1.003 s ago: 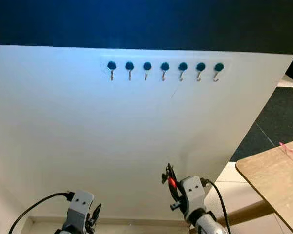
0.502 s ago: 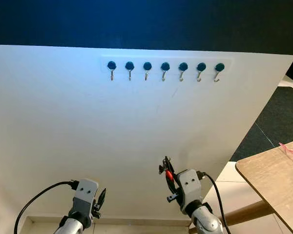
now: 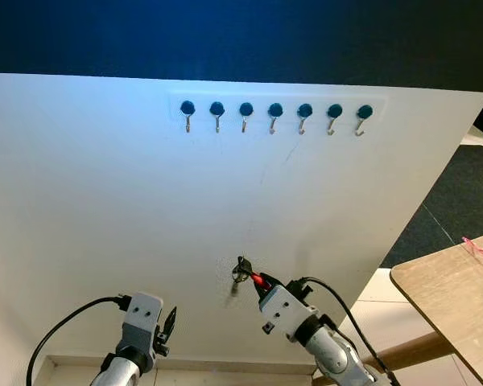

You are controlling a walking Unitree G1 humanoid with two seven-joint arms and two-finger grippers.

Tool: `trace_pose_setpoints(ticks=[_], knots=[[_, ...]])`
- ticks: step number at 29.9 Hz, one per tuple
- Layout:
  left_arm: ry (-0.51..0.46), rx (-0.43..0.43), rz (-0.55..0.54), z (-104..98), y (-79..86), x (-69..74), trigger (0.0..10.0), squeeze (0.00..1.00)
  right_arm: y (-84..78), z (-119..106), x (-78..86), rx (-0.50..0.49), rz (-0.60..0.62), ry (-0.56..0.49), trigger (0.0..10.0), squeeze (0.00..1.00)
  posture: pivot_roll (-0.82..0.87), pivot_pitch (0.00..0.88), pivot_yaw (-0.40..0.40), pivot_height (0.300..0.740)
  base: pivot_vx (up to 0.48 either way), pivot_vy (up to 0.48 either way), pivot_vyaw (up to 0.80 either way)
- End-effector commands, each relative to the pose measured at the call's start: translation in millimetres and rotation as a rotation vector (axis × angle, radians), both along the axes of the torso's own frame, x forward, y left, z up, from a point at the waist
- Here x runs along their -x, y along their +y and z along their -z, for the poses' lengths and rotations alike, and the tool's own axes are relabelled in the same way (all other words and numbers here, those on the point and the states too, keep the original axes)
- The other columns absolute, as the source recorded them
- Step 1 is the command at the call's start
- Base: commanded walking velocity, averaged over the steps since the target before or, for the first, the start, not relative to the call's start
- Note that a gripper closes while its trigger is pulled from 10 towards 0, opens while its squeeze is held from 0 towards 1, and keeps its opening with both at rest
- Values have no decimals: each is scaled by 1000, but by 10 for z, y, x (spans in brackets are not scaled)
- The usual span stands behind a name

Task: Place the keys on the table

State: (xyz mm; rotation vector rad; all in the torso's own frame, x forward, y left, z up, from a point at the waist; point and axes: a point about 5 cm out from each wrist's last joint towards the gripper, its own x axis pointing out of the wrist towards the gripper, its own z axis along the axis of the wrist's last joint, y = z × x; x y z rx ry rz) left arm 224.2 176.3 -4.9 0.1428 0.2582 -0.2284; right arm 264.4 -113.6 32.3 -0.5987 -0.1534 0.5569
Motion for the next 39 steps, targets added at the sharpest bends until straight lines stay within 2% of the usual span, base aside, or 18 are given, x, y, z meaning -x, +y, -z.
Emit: trace_pose_setpoints(ticks=[1, 18, 24, 27, 33, 35, 36, 37, 38, 39], knots=[[7, 13, 6, 28, -41, 28, 10000, 0, -2, -57, -22, -1, -7, -42, 10000, 0, 71, 0, -26, 740, 0, 0, 0], [10, 16, 14, 44, -70, 37, 10000, 0, -57, -39, -23, 2, 46, -68, 10000, 0, 72, 0, -27, 740, 0, 0, 0], [9, 14, 15, 48, -68, 42, 10000, 0, -3, -105, -34, -56, 25, -89, 10000, 0, 73, 0, -26, 740, 0, 0, 0], [4, 13, 15, 40, -64, 40, 10000, 0, 31, -229, -69, -107, 16, -145, 10000, 0, 75, 0, -28, 740, 0, 0, 0], [-11, 17, 12, 19, -60, 31, 10000, 0, 83, -673, -229, -243, 31, -324, 10000, 0, 71, 0, -26, 740, 0, 0, 0], [-13, 17, 13, 17, -62, 30, 10000, 0, 86, -726, -248, -255, 33, -343, 10000, 0, 71, 0, -26, 740, 0, 0, 0], [-31, 18, 21, -9, -74, 22, 10000, 0, 91, -827, -284, -277, 37, -379, 10000, 0, 71, 0, -27, 740, 0, 0, 0], [-31, 18, 21, -9, -74, 22, 10000, 0, 91, -827, -284, -277, 37, -379, 10000, 0, 71, 0, -27, 740, 0, 0, 0], [-76, 28, 39, -78, -100, -2, 10000, 0, 100, -1006, -338, -313, 41, -438, 10000, 0, 72, 0, -28, 740, 0, 0, 0], [-76, 28, 39, -78, -100, -2, 10000, 0, 100, -1006, -338, -313, 41, -438, 10000, 0, 72, 0, -28, 740, 0, 0, 0]])
